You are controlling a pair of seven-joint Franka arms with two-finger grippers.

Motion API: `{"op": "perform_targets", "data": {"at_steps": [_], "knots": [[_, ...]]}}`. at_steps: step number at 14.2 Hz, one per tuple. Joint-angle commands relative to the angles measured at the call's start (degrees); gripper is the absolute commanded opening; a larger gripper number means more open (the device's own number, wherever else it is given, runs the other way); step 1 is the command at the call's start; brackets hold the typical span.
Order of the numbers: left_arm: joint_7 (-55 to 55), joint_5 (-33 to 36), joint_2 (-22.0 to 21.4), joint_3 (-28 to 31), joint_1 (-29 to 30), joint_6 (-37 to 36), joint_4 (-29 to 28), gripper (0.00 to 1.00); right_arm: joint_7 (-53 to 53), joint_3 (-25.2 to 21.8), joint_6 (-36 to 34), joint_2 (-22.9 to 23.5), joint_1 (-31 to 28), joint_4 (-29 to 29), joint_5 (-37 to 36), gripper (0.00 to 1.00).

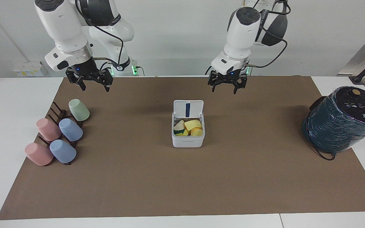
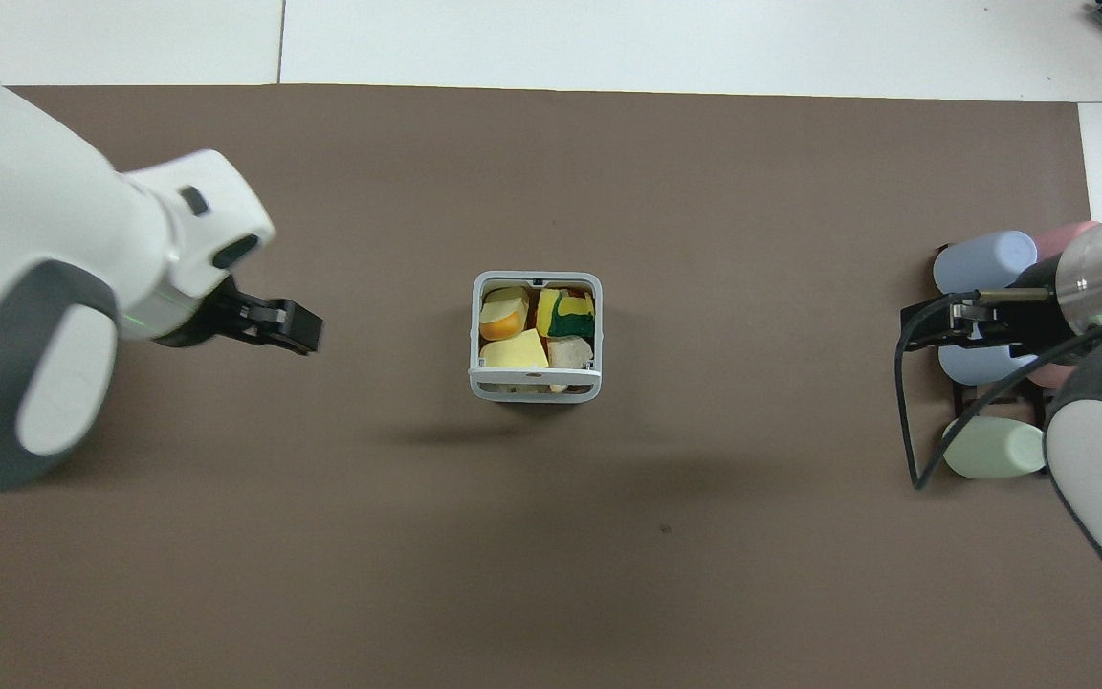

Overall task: Close trash can lid
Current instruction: 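Move the left gripper toward the white trash can's open top, then push the lid edge with the left gripper to swing it down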

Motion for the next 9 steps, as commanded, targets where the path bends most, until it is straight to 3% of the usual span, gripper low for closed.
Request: {"op": "perform_targets", "data": {"at_steps": [1,3,6,9], "knots": [[-7.50,-1.03,-2.62,1.18,-4.69,8.83,-5.68,1.00,-1.42,0.55,0.95,-1.31,-1.08,-1.41,1.49,1.00],[-11.90,-4.37,-2.00,1.09,-5.93,14.11,-7.34,0.96,-1.42,0.55,0.95,-1.31,-1.08,-1.41,1.49,1.00],[-12.36,-5.88,0.10,1.18,-7.70,18.51,-8.93,0.53,-1.42,0.55,0.95,-1.31,-1.08,-1.41,1.49,1.00],[-12.53,-5.88,2.39,1.18,-7.70,22.30,-8.93,0.21,-1.42,0.55,0.95,-1.31,-1.08,-1.41,1.49,1.00]]}}
